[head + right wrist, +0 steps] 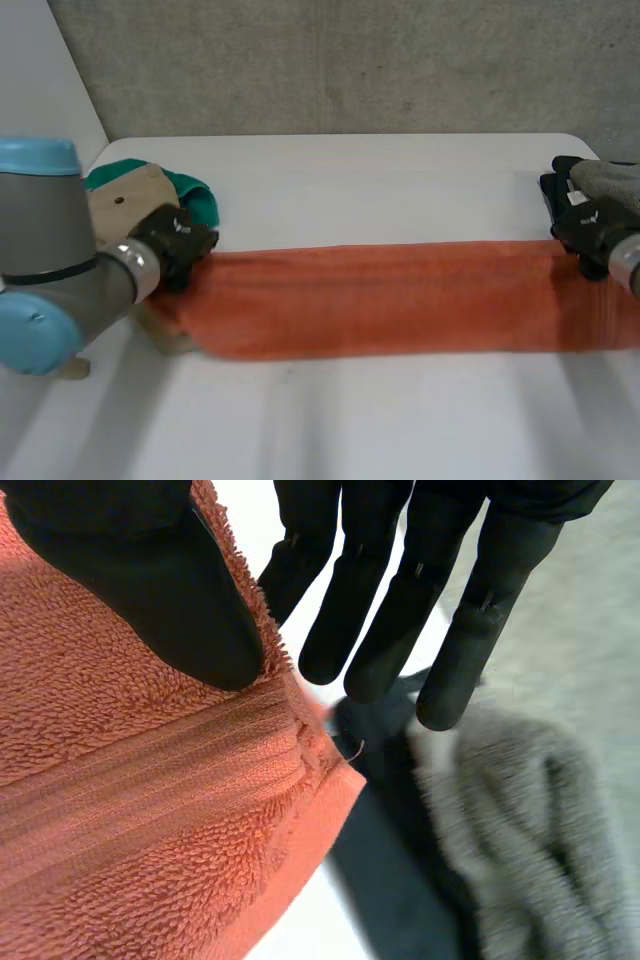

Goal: Fold the laundry.

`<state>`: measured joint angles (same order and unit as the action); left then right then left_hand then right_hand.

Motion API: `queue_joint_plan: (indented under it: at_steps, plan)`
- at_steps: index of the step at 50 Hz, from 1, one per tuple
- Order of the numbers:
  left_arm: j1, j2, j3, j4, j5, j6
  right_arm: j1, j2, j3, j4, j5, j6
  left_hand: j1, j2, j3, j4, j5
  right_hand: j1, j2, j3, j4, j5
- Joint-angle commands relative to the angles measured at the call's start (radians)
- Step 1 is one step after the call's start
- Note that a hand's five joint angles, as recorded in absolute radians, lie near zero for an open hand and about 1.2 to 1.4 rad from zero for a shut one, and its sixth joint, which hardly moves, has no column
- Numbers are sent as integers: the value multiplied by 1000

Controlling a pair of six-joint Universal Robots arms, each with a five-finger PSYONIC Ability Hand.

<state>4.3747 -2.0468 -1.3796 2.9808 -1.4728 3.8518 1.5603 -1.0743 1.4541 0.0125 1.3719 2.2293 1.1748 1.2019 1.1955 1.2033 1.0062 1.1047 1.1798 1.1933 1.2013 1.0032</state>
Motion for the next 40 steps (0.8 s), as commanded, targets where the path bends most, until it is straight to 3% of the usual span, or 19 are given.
queue_joint_plan:
  at_steps: [1, 14, 16, 17, 18, 19, 23, 30, 37, 40]
  plan:
    - [-12, -130, 108, 122, -9, -20, 33, 71, -17, -242, 38, 33, 221, 194, 201, 193, 216, 292, 216, 203, 195, 219]
    - [-24, -283, 203, 319, -32, 21, 72, 218, -73, -442, 42, 41, 221, 194, 201, 193, 216, 292, 216, 203, 195, 219]
    - [-24, -296, 203, 339, -29, 35, 73, 237, -86, -450, 47, 44, 49, 22, 29, 21, 43, 292, 216, 203, 195, 219]
    - [-24, -296, 202, 345, -26, 38, 75, 240, -89, -450, 53, 47, -120, -147, -141, -148, -126, 175, 100, 86, 78, 102]
    - [-24, -296, 198, 351, -21, 40, 76, 241, -90, -450, 59, 53, -389, -416, -410, -418, -395, -163, -239, -252, -260, -236]
    - [-26, -293, 191, 362, -15, 40, 81, 241, -90, -450, 78, 67, -1000, -1027, -1021, -1029, -1006, -930, -1005, -1019, -1027, -1003]
    - [-29, -264, 171, 394, -9, 38, 87, 211, -83, -448, 111, 124, -1000, -1027, -1021, -1029, -1006, -930, -1005, -1019, -1027, -1003]
    - [-27, -164, 110, 422, -26, 5, 83, 102, -43, -418, 99, 228, -1000, -1027, -1021, -1029, -1006, -930, -1005, -1019, -1027, -1003]
    - [-30, -27, -1, 394, -34, -32, 37, -35, -12, -278, 21, 299, -1000, -1027, -1021, -1029, -1006, -930, -1005, -1019, -1027, -1003]
    - [-40, 31, -67, 362, -37, -44, 6, -76, -8, -145, -11, 296, -1000, -1027, -1021, -1029, -1006, -930, -1005, -1019, -1027, -1003]
